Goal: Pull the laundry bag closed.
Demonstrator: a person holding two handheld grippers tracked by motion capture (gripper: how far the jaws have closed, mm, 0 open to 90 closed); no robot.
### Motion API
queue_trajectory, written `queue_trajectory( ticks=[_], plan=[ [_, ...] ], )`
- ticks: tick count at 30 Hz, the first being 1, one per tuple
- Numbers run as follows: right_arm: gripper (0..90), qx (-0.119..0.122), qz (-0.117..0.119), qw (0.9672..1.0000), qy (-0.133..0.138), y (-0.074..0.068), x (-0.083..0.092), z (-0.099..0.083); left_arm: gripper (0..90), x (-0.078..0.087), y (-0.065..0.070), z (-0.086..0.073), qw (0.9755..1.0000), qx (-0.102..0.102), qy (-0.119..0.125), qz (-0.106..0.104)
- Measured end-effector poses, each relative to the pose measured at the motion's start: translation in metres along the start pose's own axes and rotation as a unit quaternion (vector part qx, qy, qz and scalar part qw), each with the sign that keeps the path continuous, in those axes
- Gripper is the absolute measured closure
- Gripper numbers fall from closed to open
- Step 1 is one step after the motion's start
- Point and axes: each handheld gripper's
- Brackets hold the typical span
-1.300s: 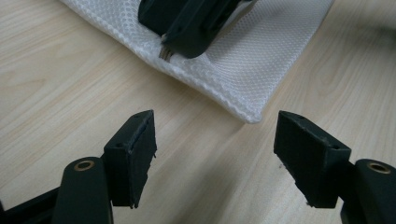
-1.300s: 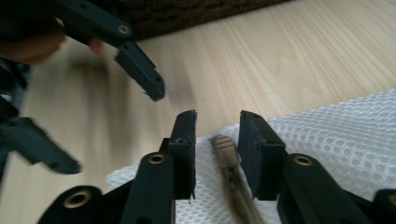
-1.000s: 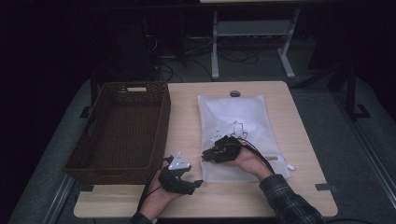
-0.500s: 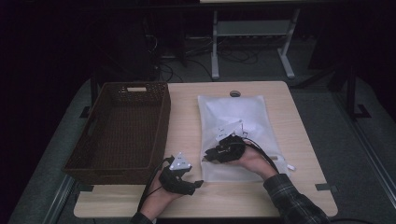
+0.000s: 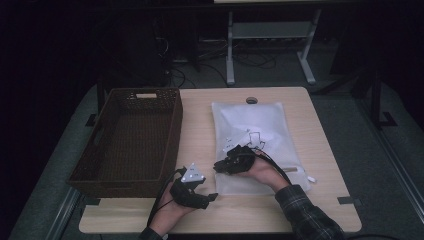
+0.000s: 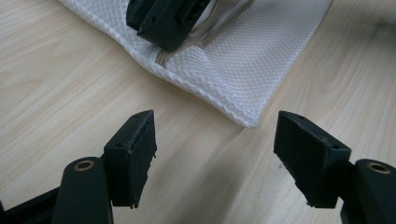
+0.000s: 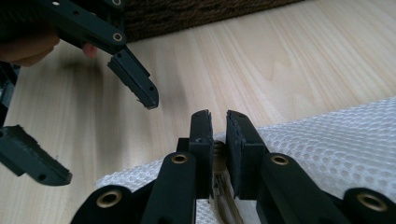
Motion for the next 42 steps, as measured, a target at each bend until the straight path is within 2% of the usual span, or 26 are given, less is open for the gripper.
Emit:
queue_trajectory(
  ticks=[5, 10, 11, 12, 13, 14, 15, 17, 21, 25, 28, 29, 30, 33, 36, 39, 42],
  plan=[
    [80.0, 0.003, -0.006, 1.0, 0.005, -0.002, 0.01, -0.002, 29.2, 0.0, -0.001, 0.0, 1.0, 0.002, 0.001, 0.001],
    [79.6, -0.004, -0.011, 0.9999, 0.007, -0.003, 0.021, -0.013, 29.2, 0.0, 0.0, 0.0, 1.0, 0.003, 0.001, 0.001],
    [75.3, -0.011, -0.007, 0.9998, 0.012, -0.003, 0.026, -0.017, 29.2, 0.0, 0.0, 0.0, 1.0, 0.002, 0.0, 0.001],
    [75.3, -0.011, -0.007, 0.9998, 0.012, -0.003, 0.026, -0.017, 29.2, 0.0, 0.0, 0.0, 1.0, 0.002, 0.0, 0.001],
    [70.0, -0.013, -0.009, 0.9998, 0.01, -0.002, 0.034, -0.02, 29.2, 0.0, 0.0, 0.0, 1.0, 0.001, 0.0, 0.001],
    [70.0, -0.013, -0.009, 0.9998, 0.01, -0.002, 0.034, -0.02, 29.2, 0.0, 0.0, 0.0, 1.0, 0.001, 0.0, 0.001],
    [66.2, -0.014, -0.017, 0.9998, 0.005, 0.0, 0.041, -0.025, 29.2, 0.0, 0.0, 0.0, 1.0, 0.001, 0.0, 0.001],
    [63.9, -0.016, -0.019, 0.9997, 0.003, 0.001, 0.044, -0.028, 29.2, 0.0, -0.001, 0.0, 1.0, 0.002, 0.0, 0.001],
    [52.2, -0.017, -0.03, 0.9993, -0.015, 0.006, 0.052, -0.042, 29.1, 0.0, 0.0, 0.0, 1.0, 0.003, 0.0, 0.001],
    [45.6, -0.009, -0.042, 0.9983, -0.04, 0.007, 0.052, -0.051, 29.1, -0.001, 0.001, 0.0, 1.0, 0.002, -0.002, 0.001],
    [44.7, -0.009, -0.043, 0.9981, -0.044, 0.008, 0.049, -0.054, 29.1, -0.001, 0.0, 0.0, 1.0, 0.003, -0.002, 0.001],
    [43.9, -0.006, -0.044, 0.9979, -0.047, 0.009, 0.047, -0.055, 29.1, -0.001, 0.0, 0.0, 1.0, 0.002, -0.002, 0.001],
    [43.0, -0.001, -0.041, 0.9971, -0.064, 0.009, 0.04, -0.057, 29.1, -0.001, 0.0, 0.0, 1.0, 0.002, -0.002, 0.001],
    [41.5, 0.011, -0.037, 0.9962, -0.079, 0.008, 0.031, -0.061, 29.2, -0.001, 0.0, 0.0, 1.0, 0.002, -0.002, 0.001],
    [43.0, 0.019, -0.047, 0.9954, -0.081, 0.005, 0.031, -0.061, 29.2, -0.001, 0.0, 0.0, 1.0, 0.002, -0.003, 0.001],
    [45.5, 0.012, -0.053, 0.9953, -0.08, 0.004, 0.031, -0.061, 29.2, -0.001, 0.0, 0.0, 1.0, 0.002, -0.002, 0.002],
    [53.0, 0.006, -0.059, 0.9948, -0.083, 0.005, 0.031, -0.06, 29.2, -0.001, 0.0, 0.0, 1.0, 0.003, -0.001, 0.004]
  ],
)
Point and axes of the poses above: each handheld gripper's, and its own axes: x roughly backward along the jaws, z roughly out of its top, y roughly to its right, and after that the axes turned 12 degrees about x, right-handed
